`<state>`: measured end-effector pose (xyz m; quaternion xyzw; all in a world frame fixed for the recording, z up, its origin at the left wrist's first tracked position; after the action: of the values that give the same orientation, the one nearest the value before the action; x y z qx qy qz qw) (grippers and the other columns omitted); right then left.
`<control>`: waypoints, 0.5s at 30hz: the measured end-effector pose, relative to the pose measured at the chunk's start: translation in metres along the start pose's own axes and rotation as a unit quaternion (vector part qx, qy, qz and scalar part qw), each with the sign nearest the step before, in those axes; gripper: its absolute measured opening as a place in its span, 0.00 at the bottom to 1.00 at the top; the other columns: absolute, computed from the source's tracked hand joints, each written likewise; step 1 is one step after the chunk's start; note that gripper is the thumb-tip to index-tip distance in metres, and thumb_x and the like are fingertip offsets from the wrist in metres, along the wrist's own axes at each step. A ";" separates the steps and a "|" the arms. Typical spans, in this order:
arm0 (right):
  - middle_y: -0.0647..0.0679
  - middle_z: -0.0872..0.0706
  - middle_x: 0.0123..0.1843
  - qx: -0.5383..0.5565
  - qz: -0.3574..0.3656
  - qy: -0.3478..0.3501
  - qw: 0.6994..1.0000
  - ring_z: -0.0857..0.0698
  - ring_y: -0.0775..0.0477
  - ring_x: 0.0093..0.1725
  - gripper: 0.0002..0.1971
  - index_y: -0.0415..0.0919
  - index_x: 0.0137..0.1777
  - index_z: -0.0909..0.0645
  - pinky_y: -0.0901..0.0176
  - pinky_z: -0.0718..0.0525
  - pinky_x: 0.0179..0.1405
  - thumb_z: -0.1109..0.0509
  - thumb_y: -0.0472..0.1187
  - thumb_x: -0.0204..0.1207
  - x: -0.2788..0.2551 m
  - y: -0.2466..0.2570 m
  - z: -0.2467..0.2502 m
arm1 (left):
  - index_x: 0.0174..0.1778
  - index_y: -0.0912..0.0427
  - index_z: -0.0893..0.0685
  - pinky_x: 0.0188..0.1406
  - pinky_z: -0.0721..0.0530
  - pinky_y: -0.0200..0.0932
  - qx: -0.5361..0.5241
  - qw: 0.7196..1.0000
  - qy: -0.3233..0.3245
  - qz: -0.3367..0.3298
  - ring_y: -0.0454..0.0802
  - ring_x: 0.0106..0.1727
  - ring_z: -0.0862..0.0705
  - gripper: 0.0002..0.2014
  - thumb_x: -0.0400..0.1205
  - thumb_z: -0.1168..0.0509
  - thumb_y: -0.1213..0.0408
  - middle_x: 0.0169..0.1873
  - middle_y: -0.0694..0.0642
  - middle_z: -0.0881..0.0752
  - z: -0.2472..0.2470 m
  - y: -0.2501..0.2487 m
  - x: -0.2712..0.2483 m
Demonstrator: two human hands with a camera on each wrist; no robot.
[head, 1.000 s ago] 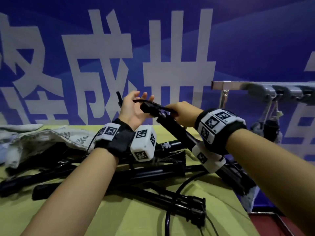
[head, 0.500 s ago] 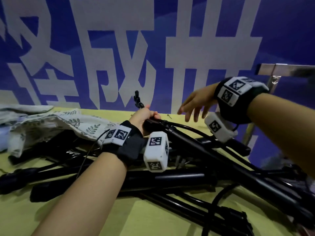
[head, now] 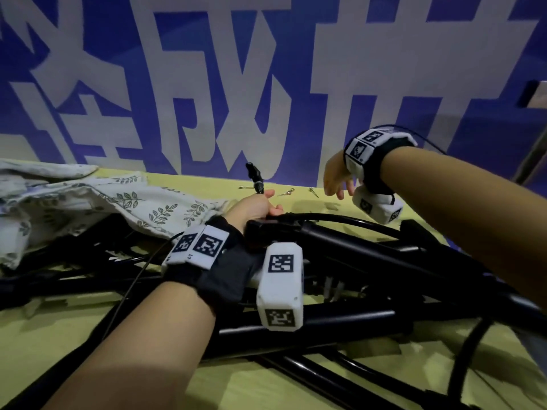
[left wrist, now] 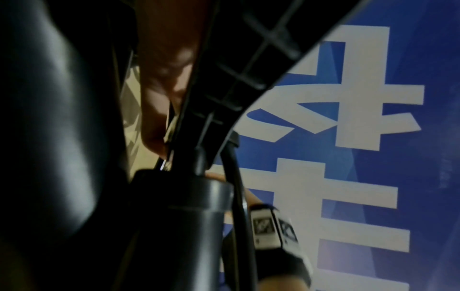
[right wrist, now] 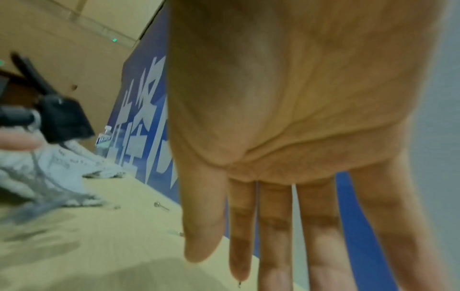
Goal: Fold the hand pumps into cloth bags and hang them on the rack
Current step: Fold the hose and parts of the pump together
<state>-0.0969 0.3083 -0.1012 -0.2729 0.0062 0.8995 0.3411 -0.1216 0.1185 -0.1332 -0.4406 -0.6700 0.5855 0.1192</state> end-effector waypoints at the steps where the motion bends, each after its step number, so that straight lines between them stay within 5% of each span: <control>1: 0.47 0.12 0.54 0.005 0.006 -0.002 1.000 0.15 0.47 0.41 0.19 0.36 0.66 0.21 0.57 0.22 0.35 0.38 0.47 0.83 0.009 0.004 0.001 | 0.78 0.57 0.36 0.16 0.27 0.29 0.004 1.000 0.002 0.001 0.44 0.29 0.32 0.30 0.83 0.59 0.84 0.32 0.56 0.31 -0.001 0.000 0.001; 7: 0.53 0.16 0.21 0.002 0.025 0.016 1.000 0.22 0.52 0.30 0.16 0.40 0.35 0.20 0.62 0.27 0.28 0.37 0.47 0.81 0.031 0.038 -0.017 | 0.77 0.60 0.35 0.09 0.32 0.27 0.020 0.999 0.028 -0.006 0.45 0.27 0.35 0.28 0.84 0.61 0.84 0.33 0.57 0.31 -0.010 -0.002 0.005; 15: 0.48 0.17 0.27 -0.062 0.044 -0.021 0.997 0.25 0.46 0.28 0.11 0.43 0.25 0.18 0.59 0.24 0.36 0.30 0.40 0.68 0.046 0.049 -0.020 | 0.78 0.59 0.35 0.07 0.33 0.28 -0.021 1.000 0.006 0.004 0.43 0.24 0.33 0.27 0.85 0.61 0.82 0.33 0.58 0.31 -0.012 -0.001 0.005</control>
<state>-0.1458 0.2953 -0.1492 -0.2742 -0.0450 0.9179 0.2831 -0.1168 0.1303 -0.1311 -0.4488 -0.6796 0.5694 0.1120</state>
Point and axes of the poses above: each hand's wrist, its own x-axis towards the middle knuckle, its own z-axis out of the back of the hand, y = z × x, the point moved 5 cm from there along x, towards the middle knuckle
